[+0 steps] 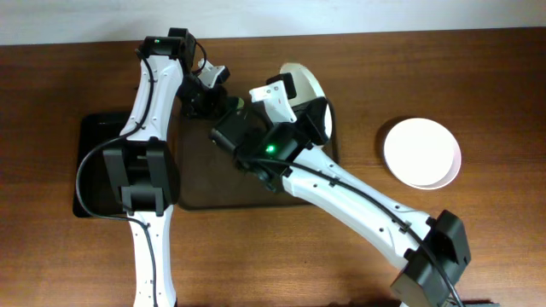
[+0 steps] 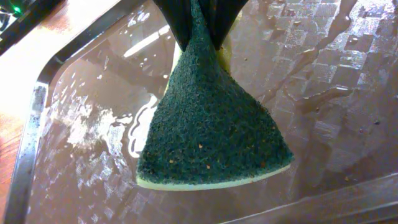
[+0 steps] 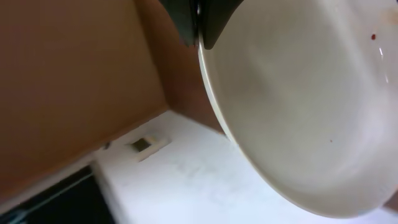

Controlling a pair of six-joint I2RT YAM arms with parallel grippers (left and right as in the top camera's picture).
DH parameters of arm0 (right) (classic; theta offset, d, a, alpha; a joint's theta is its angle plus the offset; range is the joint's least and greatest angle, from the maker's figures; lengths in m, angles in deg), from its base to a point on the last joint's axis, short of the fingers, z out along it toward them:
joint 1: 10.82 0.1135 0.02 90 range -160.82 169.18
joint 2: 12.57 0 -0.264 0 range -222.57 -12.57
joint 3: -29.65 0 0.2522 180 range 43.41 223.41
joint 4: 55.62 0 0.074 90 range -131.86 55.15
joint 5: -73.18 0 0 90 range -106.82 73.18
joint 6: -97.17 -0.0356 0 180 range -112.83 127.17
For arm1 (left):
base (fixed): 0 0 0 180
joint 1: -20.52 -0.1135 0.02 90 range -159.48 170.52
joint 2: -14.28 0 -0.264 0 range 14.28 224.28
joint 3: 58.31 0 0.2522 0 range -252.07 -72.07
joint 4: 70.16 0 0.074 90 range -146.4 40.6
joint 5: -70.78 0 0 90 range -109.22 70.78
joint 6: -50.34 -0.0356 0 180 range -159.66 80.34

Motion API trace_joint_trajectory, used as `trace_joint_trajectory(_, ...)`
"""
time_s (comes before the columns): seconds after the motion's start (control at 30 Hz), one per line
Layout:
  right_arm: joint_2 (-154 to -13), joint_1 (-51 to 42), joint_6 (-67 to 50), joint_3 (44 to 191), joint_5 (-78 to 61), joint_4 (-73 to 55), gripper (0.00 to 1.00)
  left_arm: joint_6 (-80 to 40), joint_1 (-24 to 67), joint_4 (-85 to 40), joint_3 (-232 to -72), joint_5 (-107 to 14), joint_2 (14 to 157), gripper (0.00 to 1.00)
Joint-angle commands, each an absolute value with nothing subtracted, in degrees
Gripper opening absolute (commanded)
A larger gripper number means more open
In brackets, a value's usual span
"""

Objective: Clean dirty plates on tray and stack at the side

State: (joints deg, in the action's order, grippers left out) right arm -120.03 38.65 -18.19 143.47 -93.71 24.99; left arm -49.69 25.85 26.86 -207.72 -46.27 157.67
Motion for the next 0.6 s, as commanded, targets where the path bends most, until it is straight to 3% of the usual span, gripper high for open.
trace_joint_trajectory(0.0,-119.7,41.4,-25.4,143.6,-104.2,25.3,0.04,-49.4,25.3,26.7,-208.0,-47.3,158.3,0.01)
trace_joint_trajectory(0.27,-119.8,42.8,-26.3,142.9,-105.4,25.5,0.04,-49.4,25.2,26.5,-208.0,-47.3,158.3,0.01)
trace_joint_trajectory(0.43,-119.7,39.0,-26.4,142.9,-80.4,25.4,0.04,-49.4,25.2,27.2,-208.0,-48.2,158.3,0.01)
trace_joint_trajectory(0.57,-119.7,35.3,-27.0,142.9,-75.5,25.4,0.04,-57.2,25.2,32.8,-208.0,-66.7,158.3,0.01)
